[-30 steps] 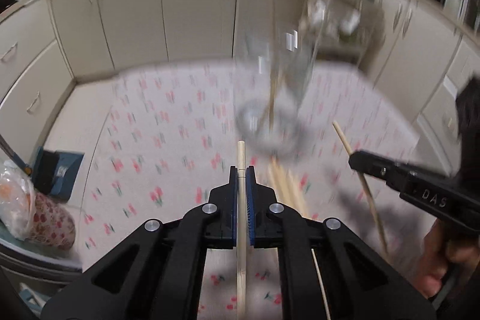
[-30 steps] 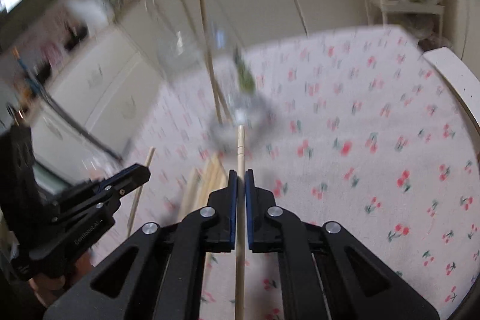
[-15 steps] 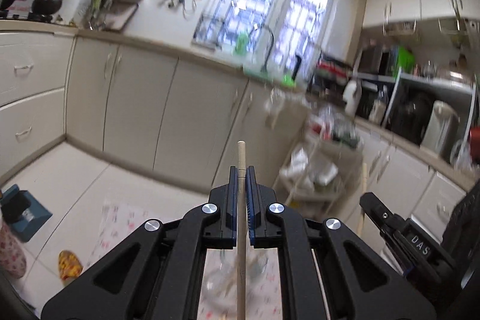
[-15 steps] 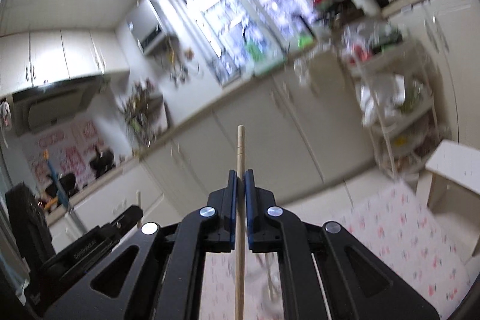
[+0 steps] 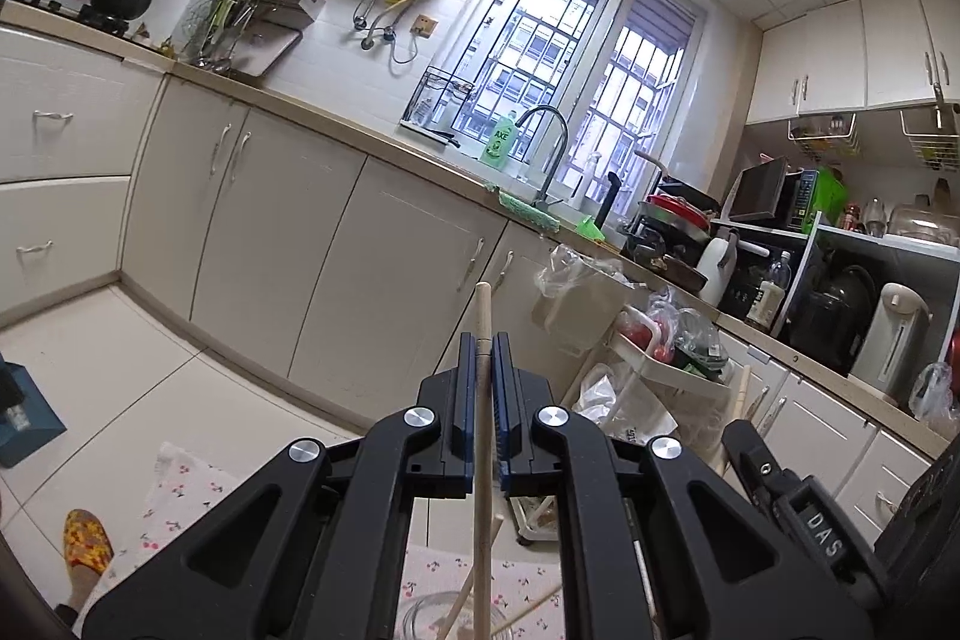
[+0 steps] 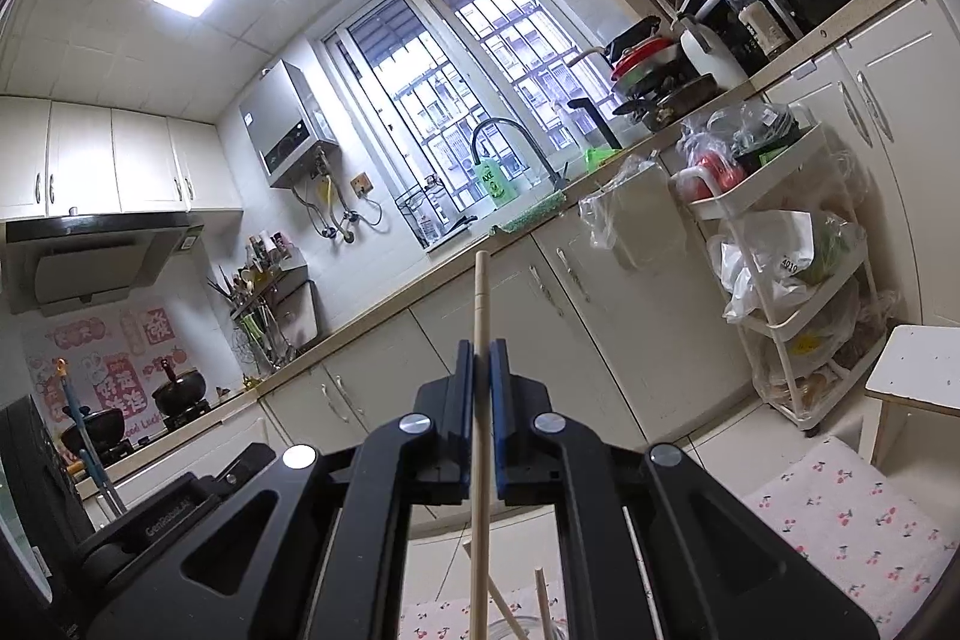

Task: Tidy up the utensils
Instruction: 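Raise both held sticks up over the jar mouth with both tools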

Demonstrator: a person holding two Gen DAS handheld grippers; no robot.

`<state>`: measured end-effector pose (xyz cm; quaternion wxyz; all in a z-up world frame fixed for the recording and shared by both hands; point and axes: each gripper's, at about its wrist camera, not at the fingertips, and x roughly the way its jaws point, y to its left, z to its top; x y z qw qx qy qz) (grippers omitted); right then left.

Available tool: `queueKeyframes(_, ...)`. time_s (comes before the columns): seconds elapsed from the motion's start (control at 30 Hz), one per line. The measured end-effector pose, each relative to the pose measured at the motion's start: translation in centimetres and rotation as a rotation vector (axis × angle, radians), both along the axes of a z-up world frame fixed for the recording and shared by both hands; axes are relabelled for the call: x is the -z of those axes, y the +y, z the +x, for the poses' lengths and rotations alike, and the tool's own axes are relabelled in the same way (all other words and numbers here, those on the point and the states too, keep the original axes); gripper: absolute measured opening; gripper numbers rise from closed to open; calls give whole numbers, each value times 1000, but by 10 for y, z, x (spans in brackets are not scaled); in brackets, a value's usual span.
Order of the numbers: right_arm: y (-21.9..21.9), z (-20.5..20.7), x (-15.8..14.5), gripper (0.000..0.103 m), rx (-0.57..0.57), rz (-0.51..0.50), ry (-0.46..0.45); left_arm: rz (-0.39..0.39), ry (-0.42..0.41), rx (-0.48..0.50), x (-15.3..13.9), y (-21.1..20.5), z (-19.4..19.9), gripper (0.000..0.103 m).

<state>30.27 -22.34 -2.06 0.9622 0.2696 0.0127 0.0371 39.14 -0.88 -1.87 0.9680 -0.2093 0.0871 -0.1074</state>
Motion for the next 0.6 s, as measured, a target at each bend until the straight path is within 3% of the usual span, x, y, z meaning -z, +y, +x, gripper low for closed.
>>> queueKeyframes(0.37, 14, 30, 31, 6, -3, -44, 22, -42, 14, -24, 30, -2, 39, 5)
queueKeyframes(0.6, 22, 41, 46, 6, -9, -87, 30, -26, 6, -31, 45, -9, 48, 5)
